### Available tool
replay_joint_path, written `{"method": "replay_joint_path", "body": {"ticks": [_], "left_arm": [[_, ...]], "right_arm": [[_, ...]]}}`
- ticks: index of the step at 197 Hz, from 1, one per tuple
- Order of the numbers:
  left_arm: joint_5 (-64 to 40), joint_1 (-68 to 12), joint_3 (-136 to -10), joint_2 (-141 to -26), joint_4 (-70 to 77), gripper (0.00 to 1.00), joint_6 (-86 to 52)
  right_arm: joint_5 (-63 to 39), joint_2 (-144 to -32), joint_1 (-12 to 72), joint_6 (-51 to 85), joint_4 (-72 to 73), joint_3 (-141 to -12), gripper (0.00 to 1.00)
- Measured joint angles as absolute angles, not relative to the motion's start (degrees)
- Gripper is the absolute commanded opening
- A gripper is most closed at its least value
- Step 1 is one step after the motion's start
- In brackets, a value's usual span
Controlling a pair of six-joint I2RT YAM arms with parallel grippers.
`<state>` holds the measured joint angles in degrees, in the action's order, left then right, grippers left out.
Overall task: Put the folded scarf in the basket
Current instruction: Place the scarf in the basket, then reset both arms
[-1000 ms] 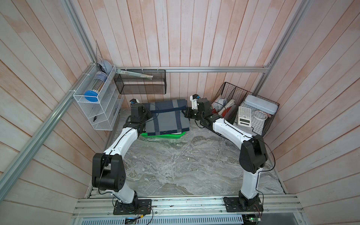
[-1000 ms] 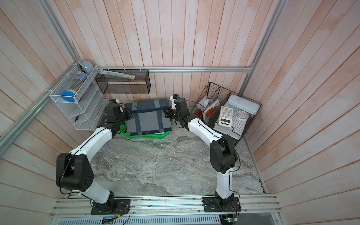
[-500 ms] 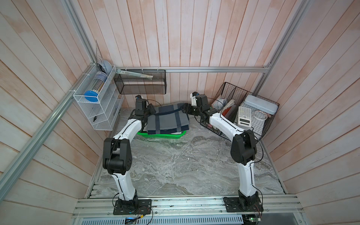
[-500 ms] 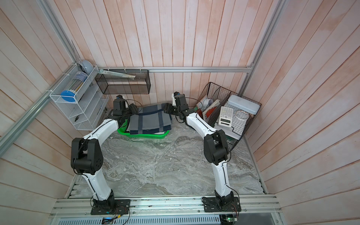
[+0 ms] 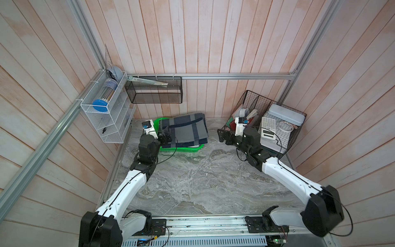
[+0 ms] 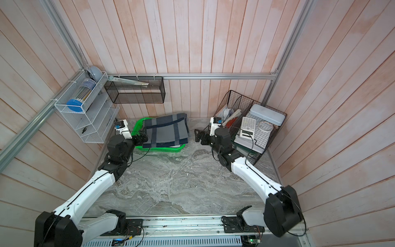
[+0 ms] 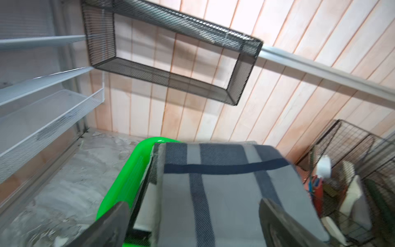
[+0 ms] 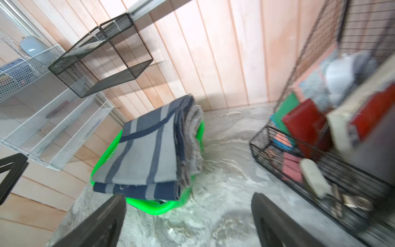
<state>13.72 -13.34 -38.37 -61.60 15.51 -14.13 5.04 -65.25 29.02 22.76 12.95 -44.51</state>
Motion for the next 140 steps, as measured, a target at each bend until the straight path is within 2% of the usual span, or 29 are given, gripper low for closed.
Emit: {"method": "replay_joint_path", "body": {"ticks": [38, 65, 103, 140], "left_arm": [[21.85, -12.71, -27.22, -59.53, 18.2, 1.0, -10.04], [23.81, -11.4, -18.02, -59.88, 27.07, 1.0, -6.81], [24.51, -5.76, -11.7, -65.91, 37.52, 1.0, -6.02], [22.83, -4.43, -12.4, -74.72, 46.74, 1.0, -3.79]], "right_arm": [[23.42, -47.13, 28.67, 12.62, 18.41, -24.01, 0.98], [30.06, -40.8, 23.66, 8.08, 24.01, -11.42, 0.98], [32.34, -44.07, 15.22, 6.81, 25.89, -8.95, 0.98], [31.07, -58.13, 9.89, 5.69, 33.17, -9.72, 0.98]]}}
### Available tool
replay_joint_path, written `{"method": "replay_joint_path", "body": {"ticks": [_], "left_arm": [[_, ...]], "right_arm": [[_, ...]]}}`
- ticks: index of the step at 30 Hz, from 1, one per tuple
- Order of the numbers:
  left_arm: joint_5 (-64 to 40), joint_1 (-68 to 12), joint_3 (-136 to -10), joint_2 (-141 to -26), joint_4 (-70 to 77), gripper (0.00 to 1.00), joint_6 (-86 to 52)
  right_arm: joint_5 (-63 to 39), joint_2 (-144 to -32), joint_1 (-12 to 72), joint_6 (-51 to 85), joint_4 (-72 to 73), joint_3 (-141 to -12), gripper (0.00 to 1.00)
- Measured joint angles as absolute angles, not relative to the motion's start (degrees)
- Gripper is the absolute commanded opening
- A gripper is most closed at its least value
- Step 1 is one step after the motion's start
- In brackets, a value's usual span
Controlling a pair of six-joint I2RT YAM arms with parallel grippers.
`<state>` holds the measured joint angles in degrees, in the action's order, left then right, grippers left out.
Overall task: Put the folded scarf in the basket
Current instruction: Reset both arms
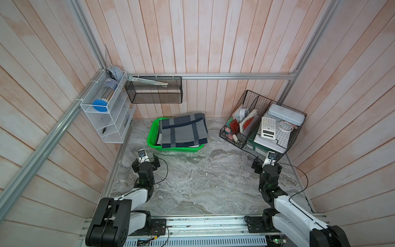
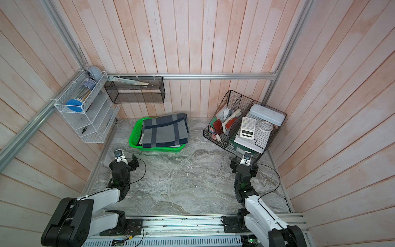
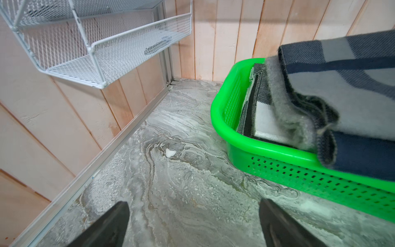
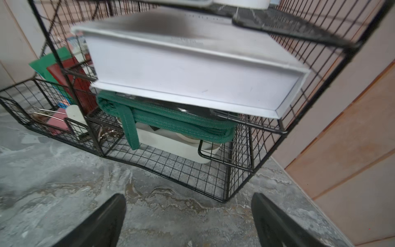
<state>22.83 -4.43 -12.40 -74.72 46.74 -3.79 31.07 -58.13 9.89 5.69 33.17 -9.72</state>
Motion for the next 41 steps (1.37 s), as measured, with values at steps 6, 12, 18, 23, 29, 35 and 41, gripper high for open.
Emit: {"method": "replay_joint_path", "body": {"ticks": [6, 12, 18, 23, 29, 35, 41], "left_arm": [[18.72, -0.23, -14.44, -88.38, 58.78, 1.0, -5.1], [16.97, 1.1, -16.84, -89.03, 57.76, 1.0, -6.87], [16.58, 1.1, -18.98, -89.06, 57.3, 1.0, -7.18], [16.53, 1.1, -18.96, -89.06, 56.36, 1.0, -7.25], [16.53, 1.1, -18.96, -89.06, 56.31, 1.0, -7.33], [16.53, 1.1, -18.96, -89.06, 56.31, 1.0, -7.33], [16.53, 1.1, -18.98, -89.06, 56.31, 1.0, -7.33]], "right_arm": [[27.92, -72.51, 7.46, 4.36, 44.36, -10.83, 0.98], [24.62, -88.27, 6.2, 3.18, 59.64, -13.56, 0.98], [23.97, -89.93, 5.5, 3.62, 58.76, -15.97, 0.98], [23.73, -90.11, 5.52, 4.12, 53.87, -18.22, 0.98], [23.73, -90.11, 5.52, 4.21, 53.47, -18.39, 0.98], [23.73, -90.11, 5.52, 4.21, 53.47, -18.39, 0.98], [23.73, -90.11, 5.52, 4.21, 53.47, -18.39, 0.98]]}}
